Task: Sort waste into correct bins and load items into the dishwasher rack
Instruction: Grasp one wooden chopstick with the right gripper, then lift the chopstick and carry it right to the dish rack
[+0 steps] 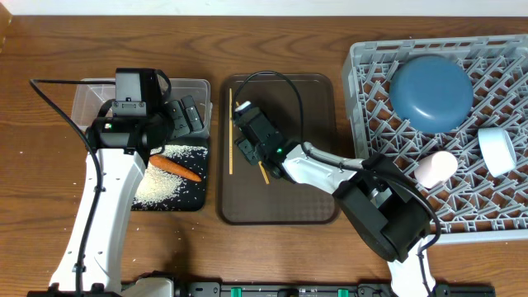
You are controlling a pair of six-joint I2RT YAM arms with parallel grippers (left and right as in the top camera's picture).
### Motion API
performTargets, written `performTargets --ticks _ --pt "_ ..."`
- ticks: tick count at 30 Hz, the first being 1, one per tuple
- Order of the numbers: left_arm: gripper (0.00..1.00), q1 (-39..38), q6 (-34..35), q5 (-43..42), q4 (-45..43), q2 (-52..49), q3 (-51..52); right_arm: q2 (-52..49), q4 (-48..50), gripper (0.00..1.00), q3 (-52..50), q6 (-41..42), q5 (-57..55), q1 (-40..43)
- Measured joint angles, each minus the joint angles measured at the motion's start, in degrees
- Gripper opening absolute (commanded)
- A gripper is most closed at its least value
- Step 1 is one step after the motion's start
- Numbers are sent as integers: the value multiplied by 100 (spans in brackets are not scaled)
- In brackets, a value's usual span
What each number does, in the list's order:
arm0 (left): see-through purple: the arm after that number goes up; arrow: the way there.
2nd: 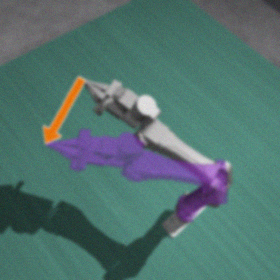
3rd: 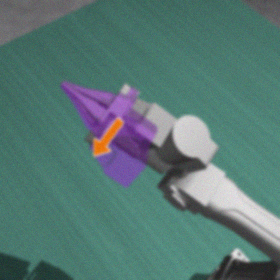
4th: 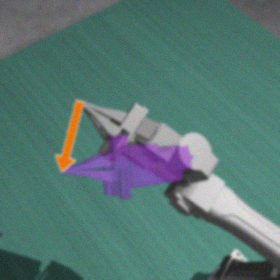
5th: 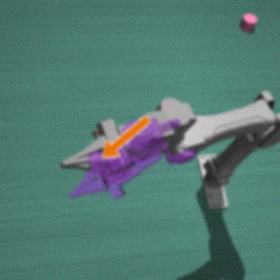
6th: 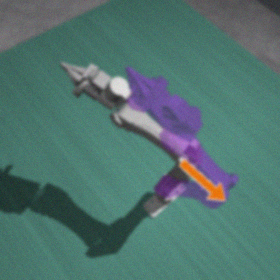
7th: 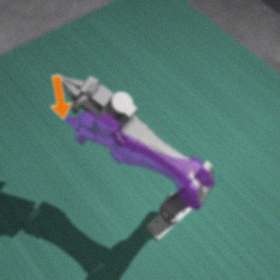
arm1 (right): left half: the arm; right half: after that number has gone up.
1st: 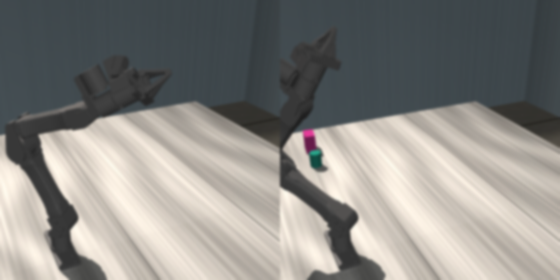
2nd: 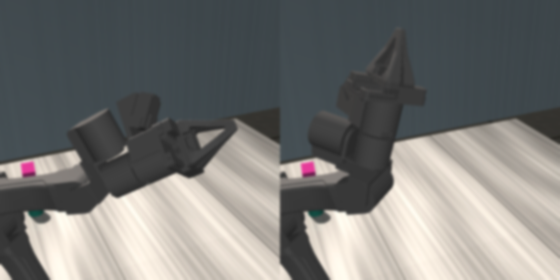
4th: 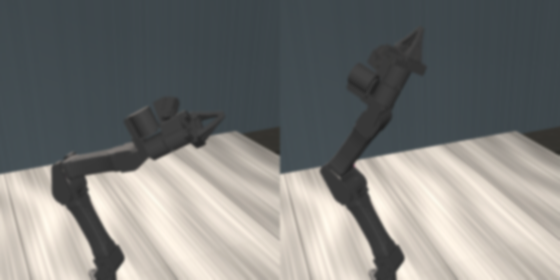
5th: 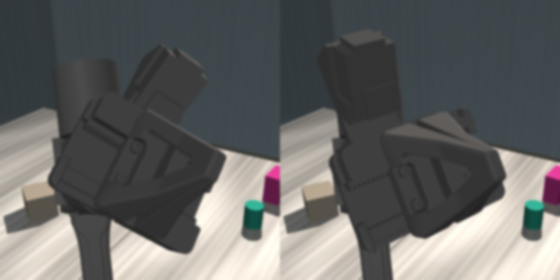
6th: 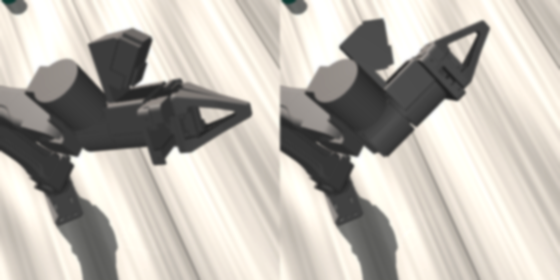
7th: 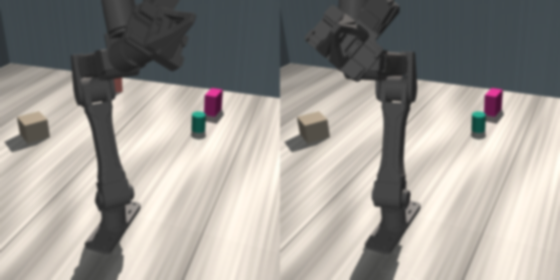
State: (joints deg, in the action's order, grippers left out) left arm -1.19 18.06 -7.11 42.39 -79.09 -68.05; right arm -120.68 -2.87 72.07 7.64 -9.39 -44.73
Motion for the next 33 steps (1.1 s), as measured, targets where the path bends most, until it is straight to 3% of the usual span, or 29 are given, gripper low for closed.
performTargets --ticks 4,10,12,33 --pt "98 0 0 0 0 0 0 9 -122 34 13 452 181 52" --pt "98 0 0 0 0 0 0 20 -170 19 13 671 243 68" --pt "98 0 0 0 0 0 0 20 -168 1 15 695 260 68" --pt "98 0 2 0 0 0 0 136 13 1 -59 767 334 197"
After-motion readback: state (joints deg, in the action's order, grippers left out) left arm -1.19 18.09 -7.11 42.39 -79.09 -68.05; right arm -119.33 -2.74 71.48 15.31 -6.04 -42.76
